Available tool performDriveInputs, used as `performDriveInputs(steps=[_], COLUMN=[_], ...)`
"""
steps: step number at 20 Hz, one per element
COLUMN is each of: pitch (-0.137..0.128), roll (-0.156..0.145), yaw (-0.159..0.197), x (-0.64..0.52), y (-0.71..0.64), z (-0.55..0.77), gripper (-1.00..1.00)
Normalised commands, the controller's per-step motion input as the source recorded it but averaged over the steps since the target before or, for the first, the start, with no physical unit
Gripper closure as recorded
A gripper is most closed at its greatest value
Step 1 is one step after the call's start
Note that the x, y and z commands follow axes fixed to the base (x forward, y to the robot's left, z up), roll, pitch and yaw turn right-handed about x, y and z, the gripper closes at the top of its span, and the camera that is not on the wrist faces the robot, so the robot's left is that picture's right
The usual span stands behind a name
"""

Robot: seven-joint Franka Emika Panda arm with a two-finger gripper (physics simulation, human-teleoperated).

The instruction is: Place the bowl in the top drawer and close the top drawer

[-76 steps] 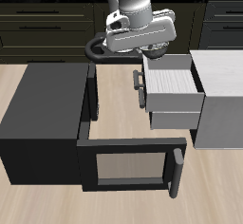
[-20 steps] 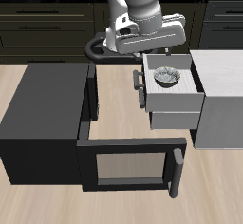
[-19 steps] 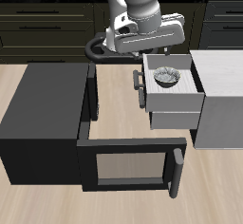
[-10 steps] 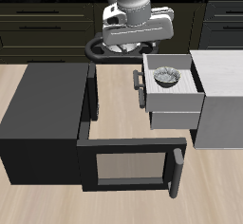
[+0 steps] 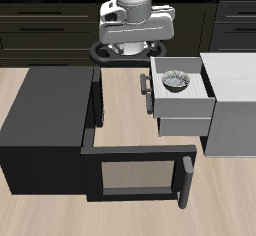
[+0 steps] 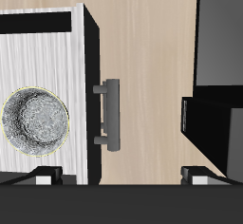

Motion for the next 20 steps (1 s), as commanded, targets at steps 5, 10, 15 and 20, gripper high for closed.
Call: performDriveInputs(steps=[5, 10, 15, 20], pitch=[0.018, -0.011, 0.037, 0.027], roll=[-0.038, -0.052, -0.029, -0.021], yaw=[0.032, 0.111, 0.134, 0.319], x=[0.02, 0.02, -0.01, -0.3], y=[-0.17, -0.14, -0.05, 0.03], z=[-0.09, -0.12, -0.13, -0.21], gripper=[-1.0, -1.0, -1.0, -1.0])
